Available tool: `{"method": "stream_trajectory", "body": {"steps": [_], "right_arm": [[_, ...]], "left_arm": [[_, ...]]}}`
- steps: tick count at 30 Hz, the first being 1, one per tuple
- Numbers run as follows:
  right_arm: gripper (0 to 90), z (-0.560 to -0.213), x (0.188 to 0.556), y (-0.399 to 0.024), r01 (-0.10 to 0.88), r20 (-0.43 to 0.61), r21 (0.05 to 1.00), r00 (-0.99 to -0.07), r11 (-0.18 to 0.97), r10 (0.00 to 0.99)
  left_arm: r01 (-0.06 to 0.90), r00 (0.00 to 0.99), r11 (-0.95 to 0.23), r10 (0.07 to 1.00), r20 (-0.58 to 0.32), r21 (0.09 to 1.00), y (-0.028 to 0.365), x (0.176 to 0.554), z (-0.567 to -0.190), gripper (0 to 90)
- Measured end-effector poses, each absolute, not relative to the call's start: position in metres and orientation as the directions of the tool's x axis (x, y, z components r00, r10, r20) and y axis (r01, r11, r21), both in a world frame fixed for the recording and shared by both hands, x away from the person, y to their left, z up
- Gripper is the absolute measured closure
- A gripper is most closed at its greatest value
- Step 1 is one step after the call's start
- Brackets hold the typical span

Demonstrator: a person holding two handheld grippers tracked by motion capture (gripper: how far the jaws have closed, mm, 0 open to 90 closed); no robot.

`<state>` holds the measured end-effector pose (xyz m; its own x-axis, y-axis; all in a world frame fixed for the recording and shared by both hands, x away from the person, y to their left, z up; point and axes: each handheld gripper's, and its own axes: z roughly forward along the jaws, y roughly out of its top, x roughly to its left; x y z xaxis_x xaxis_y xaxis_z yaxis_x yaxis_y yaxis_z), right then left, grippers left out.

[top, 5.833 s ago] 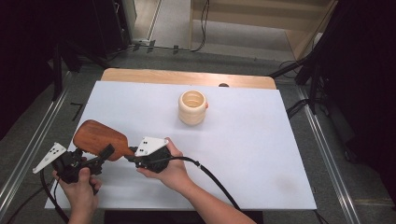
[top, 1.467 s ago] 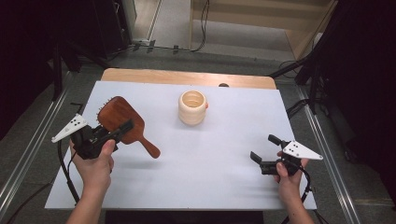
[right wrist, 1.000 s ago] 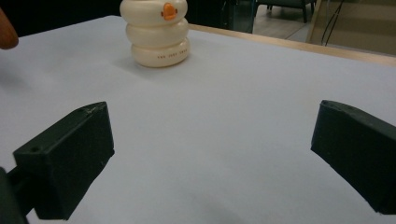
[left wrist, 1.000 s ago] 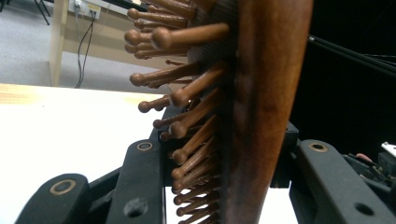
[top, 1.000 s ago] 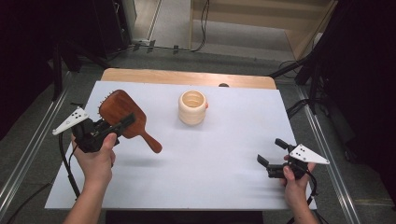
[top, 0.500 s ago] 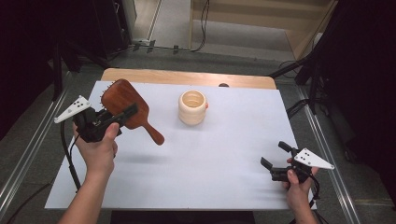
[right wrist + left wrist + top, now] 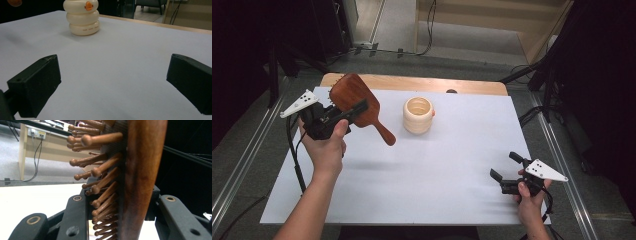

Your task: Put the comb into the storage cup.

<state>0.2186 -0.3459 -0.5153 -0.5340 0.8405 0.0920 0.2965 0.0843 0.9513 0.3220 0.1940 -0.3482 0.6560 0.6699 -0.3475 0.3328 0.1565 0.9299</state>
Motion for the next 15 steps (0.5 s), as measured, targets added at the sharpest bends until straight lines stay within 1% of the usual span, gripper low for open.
{"method": "stream_trajectory", "body": {"steps": [15], "right_arm": [[0.0, -0.516, 0.219, -0.345, 0.294, 0.089, 0.952, -0.536, 0.087, 0.84]], "left_arm": [[0.325, 0.661, 0.161, 0.666, -0.346, 0.932, 0.183, 0.34, -0.338, 59.9]]}}
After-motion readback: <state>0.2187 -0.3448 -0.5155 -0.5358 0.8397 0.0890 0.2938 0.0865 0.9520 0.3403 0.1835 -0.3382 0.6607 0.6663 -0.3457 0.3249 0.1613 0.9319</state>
